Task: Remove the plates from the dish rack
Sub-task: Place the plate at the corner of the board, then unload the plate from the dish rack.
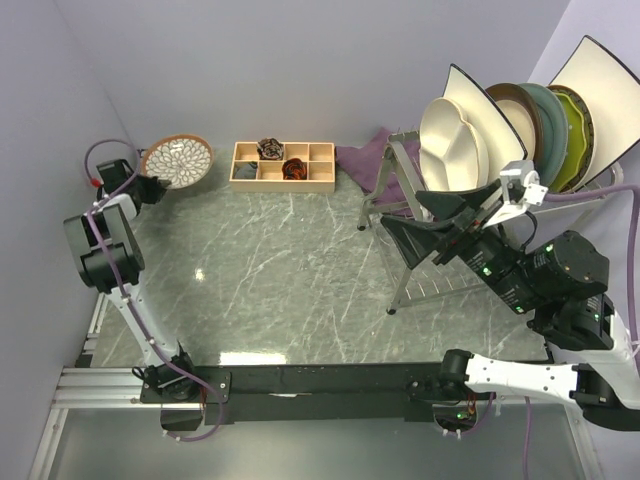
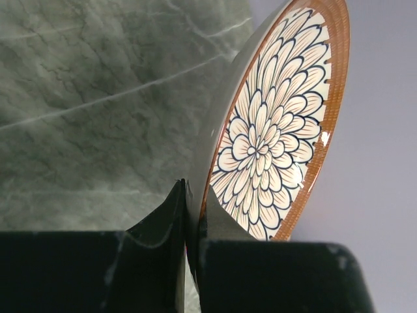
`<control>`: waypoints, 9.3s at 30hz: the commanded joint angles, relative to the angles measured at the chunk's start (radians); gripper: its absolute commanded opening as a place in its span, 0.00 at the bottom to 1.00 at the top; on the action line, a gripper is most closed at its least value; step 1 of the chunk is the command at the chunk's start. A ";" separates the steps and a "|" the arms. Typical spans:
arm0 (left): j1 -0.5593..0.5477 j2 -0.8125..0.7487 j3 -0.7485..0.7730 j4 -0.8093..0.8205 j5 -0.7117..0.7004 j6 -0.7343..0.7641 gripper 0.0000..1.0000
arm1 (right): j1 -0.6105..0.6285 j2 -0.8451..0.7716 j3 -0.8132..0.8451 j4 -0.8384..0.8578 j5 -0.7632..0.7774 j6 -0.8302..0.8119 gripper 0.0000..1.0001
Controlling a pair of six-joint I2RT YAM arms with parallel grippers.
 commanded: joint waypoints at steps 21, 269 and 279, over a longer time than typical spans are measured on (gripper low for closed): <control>-0.079 0.149 0.202 -0.025 -0.102 0.078 0.41 | 0.007 0.027 0.022 0.029 0.014 -0.016 1.00; -1.201 -0.960 -0.289 0.192 -0.358 0.471 0.99 | -0.240 0.497 0.403 0.853 0.662 -1.444 0.00; -1.063 -0.893 -0.298 0.292 -0.136 0.398 0.99 | -0.270 0.478 0.374 0.821 0.630 -1.409 0.00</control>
